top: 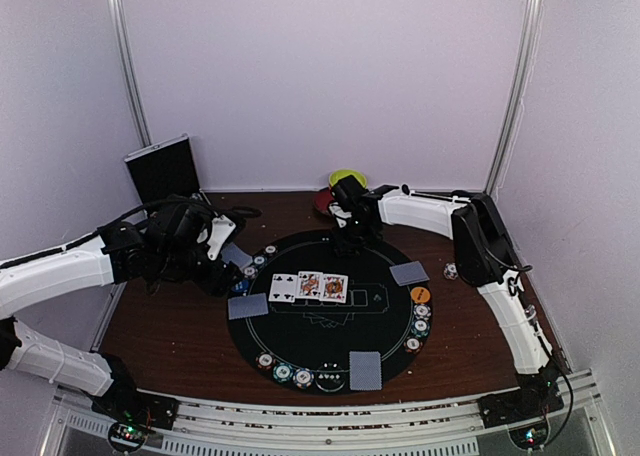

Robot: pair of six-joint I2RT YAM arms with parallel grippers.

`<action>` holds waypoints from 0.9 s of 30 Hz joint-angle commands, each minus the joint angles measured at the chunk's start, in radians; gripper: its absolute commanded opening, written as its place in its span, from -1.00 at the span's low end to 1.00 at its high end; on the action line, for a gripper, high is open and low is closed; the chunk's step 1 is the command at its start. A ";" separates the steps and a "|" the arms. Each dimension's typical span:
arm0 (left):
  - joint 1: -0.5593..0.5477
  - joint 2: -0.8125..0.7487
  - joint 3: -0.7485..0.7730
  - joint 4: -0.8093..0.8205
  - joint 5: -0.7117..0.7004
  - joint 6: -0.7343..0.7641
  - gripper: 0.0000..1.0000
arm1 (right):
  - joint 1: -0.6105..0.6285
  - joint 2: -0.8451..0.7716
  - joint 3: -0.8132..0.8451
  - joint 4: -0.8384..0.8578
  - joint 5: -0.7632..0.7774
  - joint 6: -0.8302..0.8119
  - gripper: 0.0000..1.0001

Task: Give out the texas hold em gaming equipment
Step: Pick up the all-in button from the poker table mat, then place the all-in button in the small blind area.

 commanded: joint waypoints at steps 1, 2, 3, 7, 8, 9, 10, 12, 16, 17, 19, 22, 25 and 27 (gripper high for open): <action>0.009 -0.012 0.001 0.056 -0.010 -0.009 0.26 | 0.016 -0.041 0.004 0.018 -0.043 -0.049 0.11; 0.008 -0.014 0.001 0.056 -0.011 -0.010 0.26 | 0.021 -0.059 -0.001 0.024 -0.053 -0.060 0.10; 0.009 -0.014 -0.001 0.056 -0.011 -0.010 0.26 | 0.028 -0.078 -0.008 0.030 -0.062 -0.071 0.09; 0.009 -0.017 0.001 0.056 -0.011 -0.010 0.26 | 0.063 -0.144 -0.041 0.058 -0.128 -0.126 0.09; 0.009 -0.018 0.001 0.056 -0.012 -0.010 0.26 | 0.075 -0.154 -0.044 0.059 -0.146 -0.142 0.09; 0.009 -0.020 0.000 0.056 -0.013 -0.010 0.26 | 0.084 -0.160 -0.045 0.058 -0.162 -0.157 0.08; 0.009 -0.021 0.000 0.055 -0.013 -0.010 0.26 | 0.095 -0.163 -0.041 0.054 -0.179 -0.172 0.08; 0.009 -0.025 0.000 0.056 -0.011 -0.011 0.26 | 0.116 -0.158 -0.025 0.037 -0.208 -0.211 0.07; 0.008 -0.032 0.000 0.056 -0.009 -0.011 0.26 | 0.170 -0.133 0.017 0.004 -0.212 -0.273 0.07; 0.009 -0.033 0.001 0.055 -0.009 -0.010 0.26 | 0.180 -0.125 0.026 0.002 -0.207 -0.271 0.07; 0.009 -0.037 0.002 0.055 -0.010 -0.011 0.26 | 0.197 -0.106 0.043 0.004 -0.200 -0.245 0.07; 0.009 -0.044 0.002 0.055 -0.012 -0.011 0.26 | 0.210 -0.059 0.094 0.002 -0.216 -0.154 0.07; 0.009 -0.052 0.000 0.056 -0.014 -0.012 0.26 | 0.220 -0.025 0.137 0.005 -0.246 -0.073 0.07; 0.009 -0.054 0.001 0.056 -0.016 -0.013 0.26 | 0.237 -0.018 0.142 0.017 -0.235 -0.063 0.07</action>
